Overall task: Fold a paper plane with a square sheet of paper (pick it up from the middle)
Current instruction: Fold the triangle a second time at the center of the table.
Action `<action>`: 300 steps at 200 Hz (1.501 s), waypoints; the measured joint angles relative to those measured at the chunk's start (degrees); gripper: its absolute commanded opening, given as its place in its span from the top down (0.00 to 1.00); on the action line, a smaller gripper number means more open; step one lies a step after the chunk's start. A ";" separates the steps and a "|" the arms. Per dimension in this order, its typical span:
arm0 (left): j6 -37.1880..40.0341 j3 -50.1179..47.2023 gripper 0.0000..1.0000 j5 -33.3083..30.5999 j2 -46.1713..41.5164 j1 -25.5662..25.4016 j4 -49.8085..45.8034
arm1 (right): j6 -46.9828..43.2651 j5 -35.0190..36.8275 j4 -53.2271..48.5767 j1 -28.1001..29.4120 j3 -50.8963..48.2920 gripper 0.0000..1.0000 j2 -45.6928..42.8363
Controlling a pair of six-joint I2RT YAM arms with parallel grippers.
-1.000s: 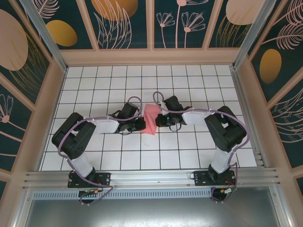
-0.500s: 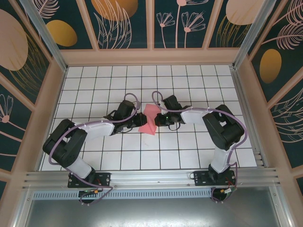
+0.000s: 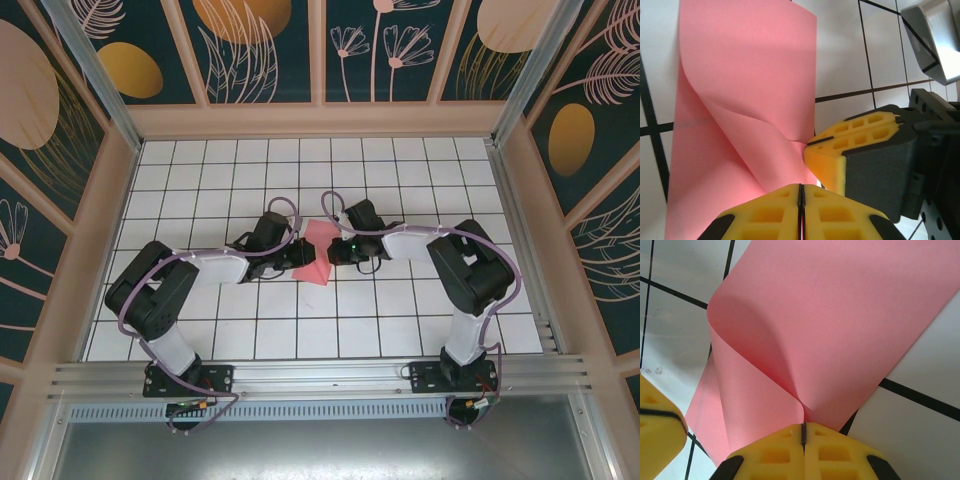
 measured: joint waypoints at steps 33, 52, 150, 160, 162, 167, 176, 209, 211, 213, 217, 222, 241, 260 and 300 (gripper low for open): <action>-0.04 0.96 0.88 0.63 1.51 0.00 1.03 | -0.24 0.00 0.00 -0.22 0.33 0.97 0.02; -0.04 1.07 0.88 0.96 2.14 0.00 1.16 | -0.63 0.00 0.00 -0.26 0.68 0.97 0.26; -0.04 1.49 0.89 1.64 3.54 0.00 1.40 | -1.09 -0.02 -0.04 -0.31 2.05 0.97 1.88; -0.04 1.49 0.89 1.64 3.54 0.00 1.40 | -1.09 -0.02 -0.02 -0.33 2.08 0.97 1.88; -0.02 1.49 0.89 1.64 3.54 0.00 1.40 | -1.09 -0.02 -0.02 -0.35 2.08 0.97 1.88; -0.04 1.49 0.89 1.64 3.54 0.00 1.40 | -1.09 -0.02 -0.04 -0.35 2.08 0.97 1.88; -0.04 1.49 0.89 1.64 3.58 0.00 1.42 | -1.09 -0.02 -0.04 -0.42 2.08 0.97 1.88; -0.02 1.51 0.89 1.64 4.07 0.00 1.40 | -1.09 -0.04 0.00 -0.63 2.08 0.97 2.03; -0.04 1.51 0.89 1.62 4.07 0.00 1.40 | -1.09 -0.04 -0.02 -0.63 2.08 0.97 2.03; -0.02 1.51 0.89 1.64 4.09 0.00 1.40 | -1.09 -0.02 -0.02 -0.63 2.08 0.97 2.03; -0.02 1.51 0.89 1.64 4.15 0.00 1.40 | -1.09 -0.02 -0.02 -0.63 2.08 0.97 2.03; -0.02 1.51 0.89 1.64 4.17 0.00 1.40 | -1.09 -0.02 -0.02 -0.63 2.12 0.97 2.05; -0.02 1.51 0.89 1.64 4.17 0.00 1.40 | -1.09 -0.02 -0.09 -0.66 2.40 0.97 2.25; -0.02 1.51 0.89 1.64 4.15 0.00 1.40 | -1.11 -0.04 -0.15 -0.68 2.69 0.97 2.51; -0.02 1.57 0.89 1.64 3.78 0.00 1.44 | -1.27 -0.04 -0.13 -0.68 2.69 0.97 2.56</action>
